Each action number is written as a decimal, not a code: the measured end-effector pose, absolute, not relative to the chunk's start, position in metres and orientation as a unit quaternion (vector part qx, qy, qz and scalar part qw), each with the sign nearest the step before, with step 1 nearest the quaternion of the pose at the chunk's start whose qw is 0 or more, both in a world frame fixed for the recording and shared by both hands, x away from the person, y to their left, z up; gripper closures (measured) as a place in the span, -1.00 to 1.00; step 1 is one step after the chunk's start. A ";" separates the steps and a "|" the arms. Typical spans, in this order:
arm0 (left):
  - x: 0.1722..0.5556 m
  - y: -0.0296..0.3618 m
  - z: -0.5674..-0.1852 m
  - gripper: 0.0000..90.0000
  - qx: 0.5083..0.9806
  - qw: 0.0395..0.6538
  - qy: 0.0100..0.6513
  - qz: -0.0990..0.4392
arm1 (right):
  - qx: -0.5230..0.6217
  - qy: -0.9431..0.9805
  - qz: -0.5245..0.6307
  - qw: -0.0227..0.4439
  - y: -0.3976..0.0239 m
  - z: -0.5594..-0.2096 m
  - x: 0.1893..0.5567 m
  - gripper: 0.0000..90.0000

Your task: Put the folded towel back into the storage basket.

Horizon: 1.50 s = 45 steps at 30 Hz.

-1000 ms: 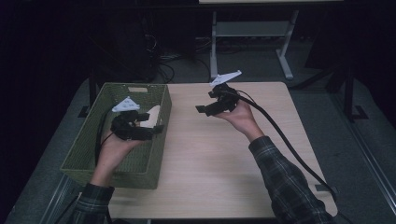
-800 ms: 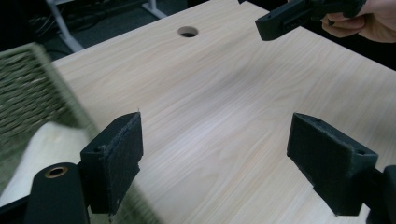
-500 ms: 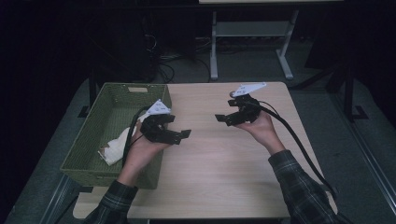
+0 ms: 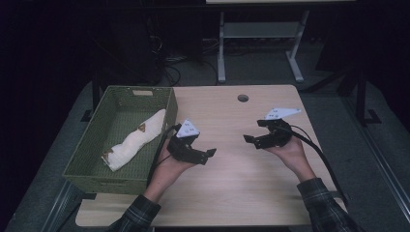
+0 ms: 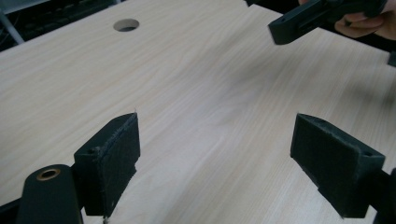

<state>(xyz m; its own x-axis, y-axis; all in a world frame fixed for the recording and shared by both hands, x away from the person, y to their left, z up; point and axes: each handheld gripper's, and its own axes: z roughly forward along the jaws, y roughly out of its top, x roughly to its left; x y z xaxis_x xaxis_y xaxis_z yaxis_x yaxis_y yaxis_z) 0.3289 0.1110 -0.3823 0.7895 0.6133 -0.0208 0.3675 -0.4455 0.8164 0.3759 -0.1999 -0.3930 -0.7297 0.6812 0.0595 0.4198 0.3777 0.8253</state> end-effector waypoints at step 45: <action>0.301 0.105 -0.478 -0.73 0.886 0.373 0.255 0.108 | 0.442 0.812 0.342 0.168 -0.298 -0.483 0.263 -0.95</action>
<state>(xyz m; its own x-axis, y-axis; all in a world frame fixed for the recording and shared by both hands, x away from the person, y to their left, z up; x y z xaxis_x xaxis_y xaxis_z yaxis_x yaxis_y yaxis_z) 0.3011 0.1047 -0.4777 0.8468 0.5319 0.0023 0.3704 -0.5928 0.7152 0.2632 -0.2985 -0.4830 -0.5536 0.8323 0.0294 0.6026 0.3759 0.7039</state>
